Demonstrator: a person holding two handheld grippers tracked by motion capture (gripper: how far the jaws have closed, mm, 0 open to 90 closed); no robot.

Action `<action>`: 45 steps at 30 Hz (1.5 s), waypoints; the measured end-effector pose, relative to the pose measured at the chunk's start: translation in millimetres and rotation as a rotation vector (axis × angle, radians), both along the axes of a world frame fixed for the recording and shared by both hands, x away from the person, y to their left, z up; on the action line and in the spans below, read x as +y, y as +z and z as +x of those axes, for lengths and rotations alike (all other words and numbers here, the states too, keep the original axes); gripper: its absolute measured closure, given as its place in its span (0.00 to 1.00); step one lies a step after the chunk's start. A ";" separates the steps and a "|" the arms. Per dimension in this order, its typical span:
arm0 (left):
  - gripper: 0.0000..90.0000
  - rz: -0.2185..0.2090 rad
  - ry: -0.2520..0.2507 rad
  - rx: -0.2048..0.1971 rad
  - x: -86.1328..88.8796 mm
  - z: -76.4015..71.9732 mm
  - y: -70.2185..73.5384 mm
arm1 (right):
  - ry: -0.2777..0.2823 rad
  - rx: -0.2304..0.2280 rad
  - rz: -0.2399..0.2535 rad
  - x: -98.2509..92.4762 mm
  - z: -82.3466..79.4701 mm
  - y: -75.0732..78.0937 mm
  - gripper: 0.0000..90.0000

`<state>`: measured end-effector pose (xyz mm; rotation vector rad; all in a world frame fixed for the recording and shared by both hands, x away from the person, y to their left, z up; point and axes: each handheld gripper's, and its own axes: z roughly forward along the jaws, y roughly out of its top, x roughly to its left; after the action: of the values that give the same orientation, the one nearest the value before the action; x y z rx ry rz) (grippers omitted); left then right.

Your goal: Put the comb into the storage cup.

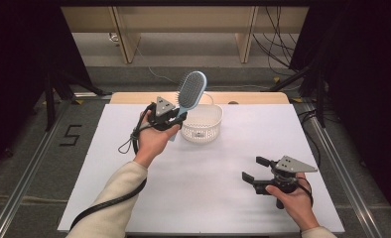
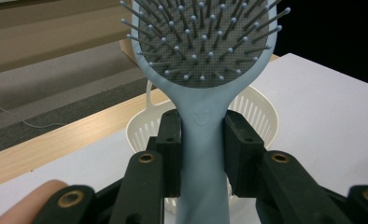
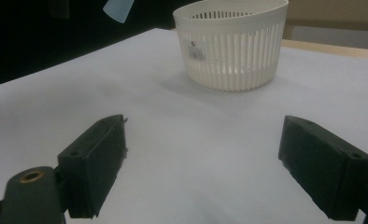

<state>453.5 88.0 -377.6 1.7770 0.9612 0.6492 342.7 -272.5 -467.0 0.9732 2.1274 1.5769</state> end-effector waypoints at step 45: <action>0.78 0.000 -0.009 -0.011 -10.6 12.1 7.0 | 0.000 0.002 0.003 -0.7 0.4 -0.2 0.18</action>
<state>465.5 77.5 -370.7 1.7750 0.9450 0.6522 343.0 -273.2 -467.2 0.9763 2.1268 1.5796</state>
